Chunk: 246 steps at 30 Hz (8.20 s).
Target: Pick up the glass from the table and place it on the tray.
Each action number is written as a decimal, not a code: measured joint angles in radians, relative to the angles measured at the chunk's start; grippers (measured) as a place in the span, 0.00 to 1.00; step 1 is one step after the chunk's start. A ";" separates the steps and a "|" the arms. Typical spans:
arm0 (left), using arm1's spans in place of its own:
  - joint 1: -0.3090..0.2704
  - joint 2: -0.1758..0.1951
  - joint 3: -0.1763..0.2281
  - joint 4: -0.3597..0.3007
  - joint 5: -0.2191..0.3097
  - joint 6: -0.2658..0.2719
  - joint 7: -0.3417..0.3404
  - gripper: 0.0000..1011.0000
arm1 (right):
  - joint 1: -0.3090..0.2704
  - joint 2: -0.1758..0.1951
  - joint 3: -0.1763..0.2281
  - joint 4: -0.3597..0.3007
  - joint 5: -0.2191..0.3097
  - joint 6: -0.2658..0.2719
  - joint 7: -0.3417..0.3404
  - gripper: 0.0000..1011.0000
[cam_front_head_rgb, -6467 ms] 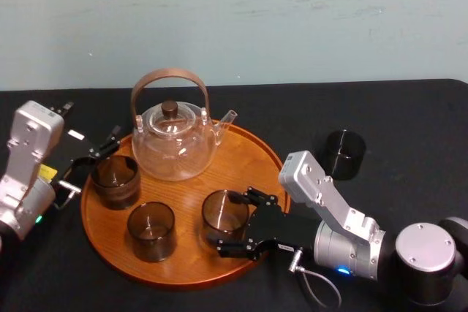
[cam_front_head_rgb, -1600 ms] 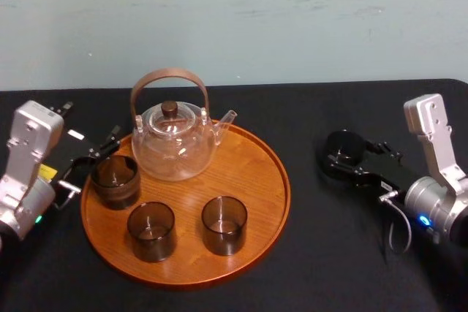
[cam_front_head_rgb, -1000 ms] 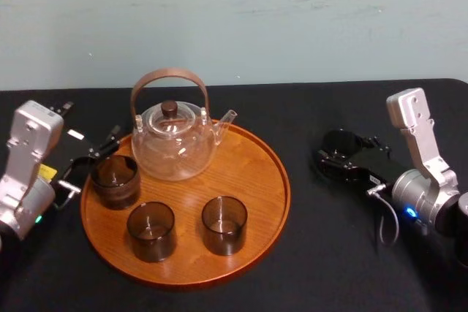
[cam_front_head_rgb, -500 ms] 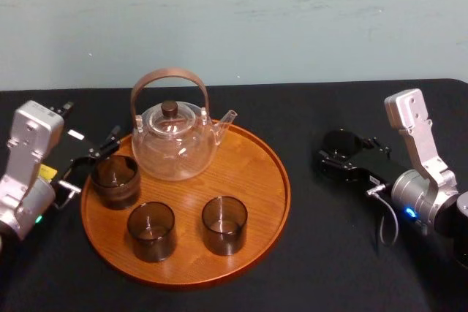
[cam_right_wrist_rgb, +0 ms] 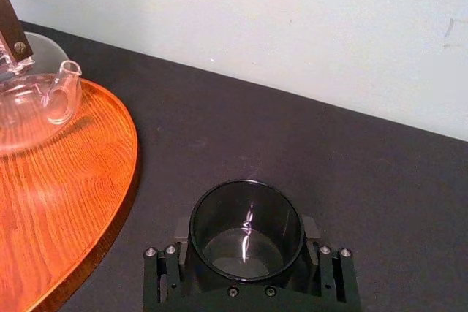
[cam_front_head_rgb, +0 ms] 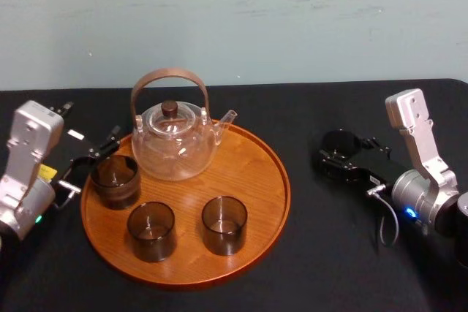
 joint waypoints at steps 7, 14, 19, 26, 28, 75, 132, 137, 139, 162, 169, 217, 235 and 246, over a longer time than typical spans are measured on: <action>0.000 0.000 0.000 0.000 0.000 0.000 0.000 0.99 | -0.012 0.007 0.009 -0.016 0.005 -0.013 0.018 0.89; 0.000 0.000 0.000 0.000 0.000 0.000 0.000 0.99 | -0.037 0.026 0.019 -0.077 0.026 -0.029 0.057 0.89; 0.000 0.000 0.000 0.000 0.000 0.000 0.000 0.99 | -0.048 0.041 0.006 -0.133 0.048 -0.043 0.099 0.89; 0.000 0.000 0.000 0.000 0.000 0.000 0.000 0.99 | -0.041 0.049 -0.046 -0.165 0.057 -0.058 0.141 0.89; 0.000 0.000 0.000 0.000 0.000 0.000 0.000 0.99 | -0.034 0.047 -0.069 -0.169 0.059 -0.063 0.151 0.89; 0.000 0.000 0.000 0.000 0.000 0.000 0.000 0.99 | 0.105 -0.042 -0.240 0.023 0.040 -0.124 0.174 0.89; 0.000 0.000 0.000 0.000 0.000 0.000 0.000 0.99 | 0.110 -0.050 -0.237 0.066 0.028 -0.120 0.179 0.99; 0.000 0.000 0.000 0.000 0.000 0.000 0.000 0.99 | 0.091 -0.026 -0.221 0.041 0.050 -0.125 0.201 0.99; 0.000 0.000 0.000 0.000 0.000 0.000 0.000 0.99 | 0.077 -0.007 -0.213 0.021 0.061 -0.126 0.211 0.99; 0.000 0.000 0.000 0.000 0.000 0.000 0.000 0.99 | -0.115 0.164 -0.074 -0.195 0.161 -0.214 0.180 0.99; 0.000 0.000 0.000 0.000 0.000 0.000 0.000 0.99 | -0.161 0.130 -0.008 -0.217 0.138 -0.251 0.062 0.99; 0.000 0.000 0.000 0.000 0.000 0.000 0.000 0.99 | -0.188 0.051 0.060 -0.195 0.071 -0.263 -0.066 0.99; 0.000 0.000 0.000 0.000 0.000 0.000 0.000 0.99 | -0.188 0.051 0.060 -0.195 0.072 -0.263 -0.066 0.99; 0.000 0.000 0.000 0.000 0.000 0.000 0.000 0.99 | -0.188 0.051 0.060 -0.195 0.072 -0.263 -0.066 0.99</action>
